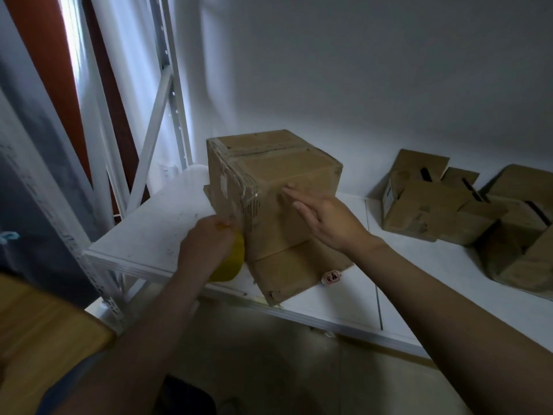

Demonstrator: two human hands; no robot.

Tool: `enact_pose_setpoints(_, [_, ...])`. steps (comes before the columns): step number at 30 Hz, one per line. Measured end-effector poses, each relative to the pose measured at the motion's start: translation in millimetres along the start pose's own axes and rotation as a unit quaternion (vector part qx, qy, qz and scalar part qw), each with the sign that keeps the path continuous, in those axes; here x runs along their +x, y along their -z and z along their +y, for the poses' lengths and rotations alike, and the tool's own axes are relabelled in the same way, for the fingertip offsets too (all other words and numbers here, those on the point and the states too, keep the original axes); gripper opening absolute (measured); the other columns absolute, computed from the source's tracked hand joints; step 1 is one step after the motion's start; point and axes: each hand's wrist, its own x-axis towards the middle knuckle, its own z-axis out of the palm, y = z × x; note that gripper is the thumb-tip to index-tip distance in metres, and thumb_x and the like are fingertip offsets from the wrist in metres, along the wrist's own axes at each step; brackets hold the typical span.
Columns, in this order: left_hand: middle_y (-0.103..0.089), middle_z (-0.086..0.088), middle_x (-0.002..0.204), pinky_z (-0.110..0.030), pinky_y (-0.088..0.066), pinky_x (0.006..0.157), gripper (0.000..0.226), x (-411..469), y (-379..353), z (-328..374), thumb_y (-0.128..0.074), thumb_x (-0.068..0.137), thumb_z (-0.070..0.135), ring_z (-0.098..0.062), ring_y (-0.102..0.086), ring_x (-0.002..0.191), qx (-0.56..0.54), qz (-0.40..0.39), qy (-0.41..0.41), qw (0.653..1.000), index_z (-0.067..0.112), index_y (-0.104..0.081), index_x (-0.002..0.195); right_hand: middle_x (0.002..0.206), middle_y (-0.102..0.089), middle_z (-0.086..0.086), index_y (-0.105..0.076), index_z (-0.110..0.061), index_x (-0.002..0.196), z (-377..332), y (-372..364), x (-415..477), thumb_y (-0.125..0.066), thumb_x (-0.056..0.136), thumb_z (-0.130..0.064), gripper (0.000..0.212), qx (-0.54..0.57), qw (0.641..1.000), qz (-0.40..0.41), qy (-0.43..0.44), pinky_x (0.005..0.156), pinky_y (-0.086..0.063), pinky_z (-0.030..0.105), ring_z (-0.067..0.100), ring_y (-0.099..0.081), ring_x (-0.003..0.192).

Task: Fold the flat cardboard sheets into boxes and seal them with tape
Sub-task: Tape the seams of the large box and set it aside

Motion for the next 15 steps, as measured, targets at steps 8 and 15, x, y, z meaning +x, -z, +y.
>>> enact_pose_setpoints(8, [-0.059, 0.005, 0.119, -0.035, -0.042, 0.091, 0.028, 48, 17, 10, -0.047, 0.103, 0.026, -0.018, -0.05, 0.098, -0.059, 0.077, -0.025, 0.995, 0.031, -0.066, 0.123, 0.144, -0.058, -0.002, -0.063, -0.023, 0.137, -21, -24, 98, -0.043, 0.105, -0.042, 0.042, 0.012, 0.993, -0.012, 0.116, 0.12, -0.03, 0.036, 0.013, -0.047, 0.137])
enact_pose_setpoints(15, [-0.061, -0.002, 0.123, -0.053, -0.049, 0.102, 0.025, 71, 4, 1, -0.054, 0.1, 0.03, -0.027, -0.055, 0.109, -0.179, 0.056, 0.022, 0.982, 0.029, -0.067, 0.122, 0.147, -0.053, -0.017, -0.058, -0.039, 0.138, 14, -52, 116, -0.061, 0.088, -0.062, 0.055, -0.01, 0.984, 0.058, 0.169, 0.1, -0.047, 0.051, 0.017, -0.05, 0.136])
